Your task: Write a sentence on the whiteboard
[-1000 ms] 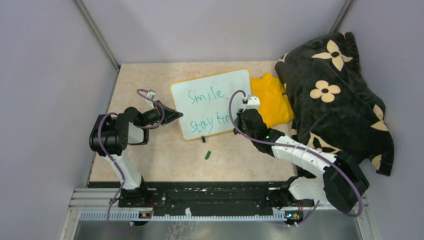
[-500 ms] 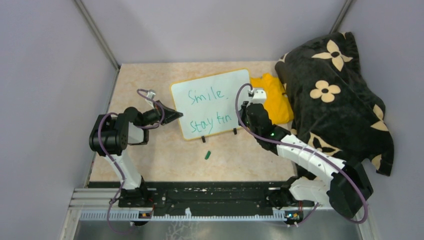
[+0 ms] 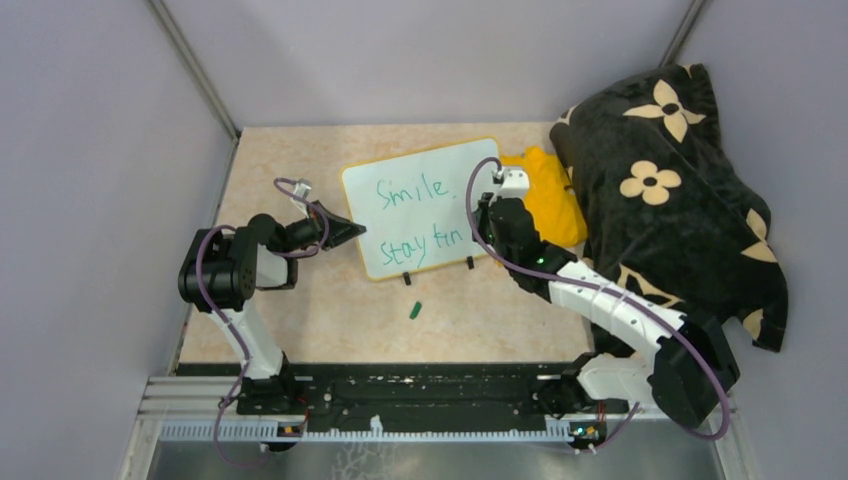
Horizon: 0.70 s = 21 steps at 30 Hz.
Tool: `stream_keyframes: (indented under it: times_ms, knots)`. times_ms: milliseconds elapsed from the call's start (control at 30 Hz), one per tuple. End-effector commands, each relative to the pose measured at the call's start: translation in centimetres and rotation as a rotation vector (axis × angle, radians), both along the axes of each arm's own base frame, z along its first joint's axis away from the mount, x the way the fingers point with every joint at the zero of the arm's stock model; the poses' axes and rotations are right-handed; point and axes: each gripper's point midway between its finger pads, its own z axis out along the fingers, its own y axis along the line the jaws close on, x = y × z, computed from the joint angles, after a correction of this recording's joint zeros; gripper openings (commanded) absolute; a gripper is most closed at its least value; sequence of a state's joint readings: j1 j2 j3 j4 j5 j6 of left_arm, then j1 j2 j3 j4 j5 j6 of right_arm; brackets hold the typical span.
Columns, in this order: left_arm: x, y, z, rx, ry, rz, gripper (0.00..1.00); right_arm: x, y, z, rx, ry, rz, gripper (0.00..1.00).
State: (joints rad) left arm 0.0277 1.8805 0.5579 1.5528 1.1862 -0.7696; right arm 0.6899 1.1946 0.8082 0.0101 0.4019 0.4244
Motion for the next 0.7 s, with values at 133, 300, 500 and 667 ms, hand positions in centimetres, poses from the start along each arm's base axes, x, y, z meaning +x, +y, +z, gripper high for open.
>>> stream_keyframes:
  times_ms: [133, 300, 500, 667]
  knots:
    - [-0.2, -0.6, 0.1, 0.022, -0.106, -0.029, 0.00, 1.6, -0.1, 2.7, 0.034, -0.067, -0.032, 0.00]
    - [-0.2, -0.6, 0.1, 0.023, -0.106, -0.028, 0.00, 2.2, -0.1, 2.7, 0.040, -0.069, -0.040, 0.00]
    - [-0.2, -0.6, 0.2, 0.022, -0.106, -0.029, 0.00, 2.5, -0.1, 2.2, 0.031, -0.057, -0.042, 0.00]
    - [-0.2, -0.6, 0.2, 0.022, -0.106, -0.029, 0.00, 2.1, -0.4, 1.1, 0.020, -0.036, -0.046, 0.00]
